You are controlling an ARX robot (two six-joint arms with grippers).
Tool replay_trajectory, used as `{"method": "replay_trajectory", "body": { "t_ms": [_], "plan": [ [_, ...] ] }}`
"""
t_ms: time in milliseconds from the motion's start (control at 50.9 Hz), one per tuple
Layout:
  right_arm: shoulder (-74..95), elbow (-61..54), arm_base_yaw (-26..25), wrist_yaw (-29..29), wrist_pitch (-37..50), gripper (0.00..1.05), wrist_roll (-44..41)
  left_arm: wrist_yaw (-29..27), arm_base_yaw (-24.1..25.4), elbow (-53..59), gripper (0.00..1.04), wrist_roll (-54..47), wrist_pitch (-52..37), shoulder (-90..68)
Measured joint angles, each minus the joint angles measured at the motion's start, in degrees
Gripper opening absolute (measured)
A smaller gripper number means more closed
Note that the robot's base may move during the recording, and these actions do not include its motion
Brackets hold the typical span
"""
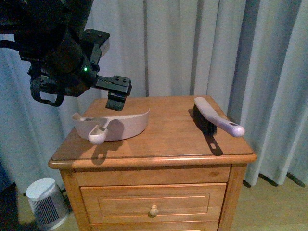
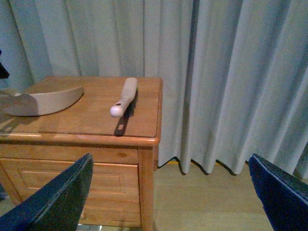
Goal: Clean up trash
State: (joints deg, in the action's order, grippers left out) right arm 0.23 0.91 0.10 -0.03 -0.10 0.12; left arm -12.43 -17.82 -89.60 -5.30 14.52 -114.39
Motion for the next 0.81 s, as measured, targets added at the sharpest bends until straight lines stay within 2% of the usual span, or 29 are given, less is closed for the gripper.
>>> {"method": "replay_trajectory", "body": {
  "t_ms": [806],
  "plan": [
    [0.0, 0.0, 0.0, 0.0, 0.0, 0.97, 0.0, 0.11, 1.36, -2.51, 0.97, -0.57, 1.27, -9.53]
  ]
}}
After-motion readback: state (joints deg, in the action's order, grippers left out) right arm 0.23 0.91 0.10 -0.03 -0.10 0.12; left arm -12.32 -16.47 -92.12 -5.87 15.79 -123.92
